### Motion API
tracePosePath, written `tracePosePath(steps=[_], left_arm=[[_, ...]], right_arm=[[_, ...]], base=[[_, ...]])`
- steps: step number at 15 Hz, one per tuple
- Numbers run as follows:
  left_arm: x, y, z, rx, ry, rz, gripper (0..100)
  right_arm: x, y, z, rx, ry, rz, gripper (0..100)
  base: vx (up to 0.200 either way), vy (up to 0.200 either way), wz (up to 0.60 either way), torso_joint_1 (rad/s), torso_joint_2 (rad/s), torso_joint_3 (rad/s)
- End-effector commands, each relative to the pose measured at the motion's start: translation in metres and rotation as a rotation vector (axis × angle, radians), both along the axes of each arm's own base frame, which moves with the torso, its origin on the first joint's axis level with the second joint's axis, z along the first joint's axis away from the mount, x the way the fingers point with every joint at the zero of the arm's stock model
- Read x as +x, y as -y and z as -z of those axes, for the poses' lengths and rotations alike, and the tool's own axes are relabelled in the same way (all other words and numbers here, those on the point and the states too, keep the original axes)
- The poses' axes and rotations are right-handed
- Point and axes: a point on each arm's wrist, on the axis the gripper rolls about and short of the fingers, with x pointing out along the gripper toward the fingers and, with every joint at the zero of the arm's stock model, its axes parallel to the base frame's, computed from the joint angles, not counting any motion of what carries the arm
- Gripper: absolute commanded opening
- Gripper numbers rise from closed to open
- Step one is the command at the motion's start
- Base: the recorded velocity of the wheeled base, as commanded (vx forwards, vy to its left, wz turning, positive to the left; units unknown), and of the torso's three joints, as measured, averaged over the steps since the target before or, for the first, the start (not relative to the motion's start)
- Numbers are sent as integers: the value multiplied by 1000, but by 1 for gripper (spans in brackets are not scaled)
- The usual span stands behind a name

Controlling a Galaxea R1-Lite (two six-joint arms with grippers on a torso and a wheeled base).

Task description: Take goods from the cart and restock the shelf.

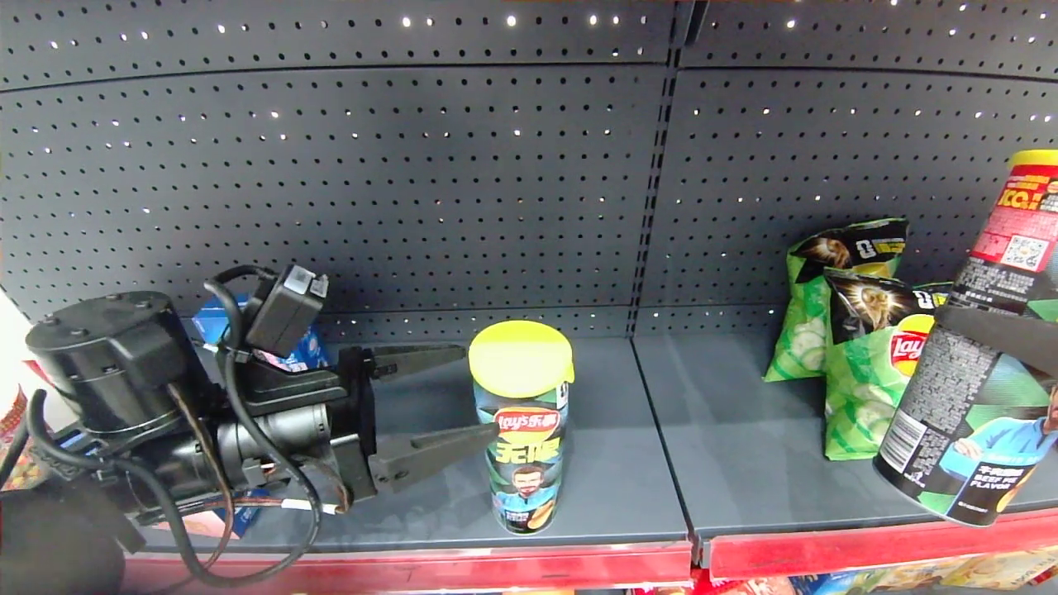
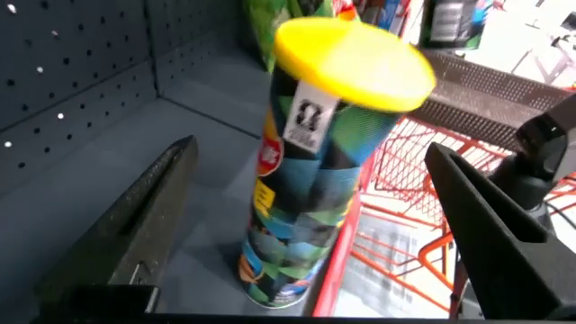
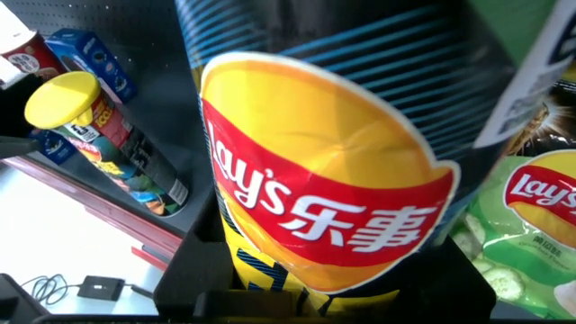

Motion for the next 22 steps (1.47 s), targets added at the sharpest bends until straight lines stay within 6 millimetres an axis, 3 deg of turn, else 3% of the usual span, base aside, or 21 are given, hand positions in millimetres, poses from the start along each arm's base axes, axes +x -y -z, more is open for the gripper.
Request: tracePosePath(steps=[1, 3, 5, 8, 10, 12, 15, 17, 19, 22], left_arm=[[-15, -10, -11, -23, 28, -20, 100], [-25, -18, -20, -42, 46, -39, 100], [-37, -32, -41, -89, 100, -92, 100], [-45, -50, -85, -178, 214, -312, 100], [-75, -62, -106, -183, 166, -449, 100], [-120, -73, -109, -117, 102, -594, 100], [-185, -87, -88, -13, 11, -818, 100], [-201, -94, -83, -60, 5, -1024, 100], [-217, -98, -75, -125, 28, -1100, 100], [-238, -103, -14, -54, 33, -1208, 100]], right_arm=[[0, 0, 1, 0, -1, 1, 0], [-1, 1, 0, 1, 1, 3, 0], [0, 0, 0, 0, -2, 3, 0], [0, 1, 0, 0, -2, 6, 0], [2, 0, 2, -2, -8, 7, 0], [5, 0, -1, -1, -5, 9, 0], [5, 3, -4, -3, -9, 41, 0], [4, 5, -13, 0, 9, 64, 0], [1, 5, -14, 1, 13, 64, 0], [0, 6, -16, 0, 27, 65, 0]], base=[[0, 0, 0, 0, 0, 0], [0, 0, 0, 0, 0, 0], [0, 0, 0, 0, 0, 0], [0, 0, 0, 0, 0, 0], [0, 0, 0, 0, 0, 0], [0, 0, 0, 0, 0, 0], [0, 0, 0, 0, 0, 0], [0, 0, 0, 0, 0, 0], [0, 0, 0, 0, 0, 0], [0, 0, 0, 0, 0, 0]])
